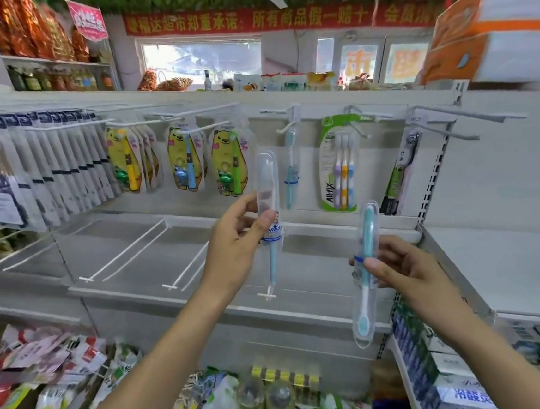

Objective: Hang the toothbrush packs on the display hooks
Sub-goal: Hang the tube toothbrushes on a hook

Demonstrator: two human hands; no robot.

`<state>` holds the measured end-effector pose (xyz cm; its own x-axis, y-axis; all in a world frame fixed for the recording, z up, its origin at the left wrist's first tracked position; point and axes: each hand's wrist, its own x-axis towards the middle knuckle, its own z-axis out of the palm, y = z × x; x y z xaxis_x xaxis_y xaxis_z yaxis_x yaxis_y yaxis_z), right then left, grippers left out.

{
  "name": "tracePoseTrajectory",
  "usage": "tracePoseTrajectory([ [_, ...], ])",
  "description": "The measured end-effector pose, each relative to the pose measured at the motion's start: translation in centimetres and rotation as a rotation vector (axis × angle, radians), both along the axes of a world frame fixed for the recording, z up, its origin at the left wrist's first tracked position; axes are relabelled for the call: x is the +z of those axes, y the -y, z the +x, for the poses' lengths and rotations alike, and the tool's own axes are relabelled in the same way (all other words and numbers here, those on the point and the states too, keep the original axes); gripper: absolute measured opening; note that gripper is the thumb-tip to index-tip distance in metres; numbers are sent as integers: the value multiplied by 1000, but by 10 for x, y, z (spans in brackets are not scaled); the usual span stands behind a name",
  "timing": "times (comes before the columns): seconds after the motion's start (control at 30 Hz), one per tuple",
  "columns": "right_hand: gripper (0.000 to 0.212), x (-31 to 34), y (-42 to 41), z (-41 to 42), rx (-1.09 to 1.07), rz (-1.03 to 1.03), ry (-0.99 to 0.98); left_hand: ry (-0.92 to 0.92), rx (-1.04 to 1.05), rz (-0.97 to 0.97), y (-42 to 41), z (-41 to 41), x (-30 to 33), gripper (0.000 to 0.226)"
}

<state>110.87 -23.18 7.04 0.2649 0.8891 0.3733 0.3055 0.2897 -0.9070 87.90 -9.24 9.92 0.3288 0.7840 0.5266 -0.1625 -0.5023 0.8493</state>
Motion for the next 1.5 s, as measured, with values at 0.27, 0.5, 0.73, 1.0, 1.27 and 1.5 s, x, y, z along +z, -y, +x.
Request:
tracePoseTrajectory([
  [0.27, 54, -9, -3, -30, -101, -23, 2, -55, -126, 61, -31, -3, 5, 28],
  [0.5, 32, -9, -4, -36, -142, -58, -9, -48, -170, 109, -43, 5, 9, 26],
  [0.73, 37, -17, -3, -38, -156, -65, -36, -53, -189, 105, -60, 25, 11, 25],
  [1.0, 32, -23, 14, -30, -170, -101, -40, -109, -120, 44, -107, 69, 12, 21],
  [1.27, 30, -27, 38, -16, -177, -138, -50, -95, -113, -127, -140, 100, 15, 23],
  [1.5, 30, -15, 41, -20, -181, -134, -95, -101, -96, -231, -153, 116, 18, 23],
])
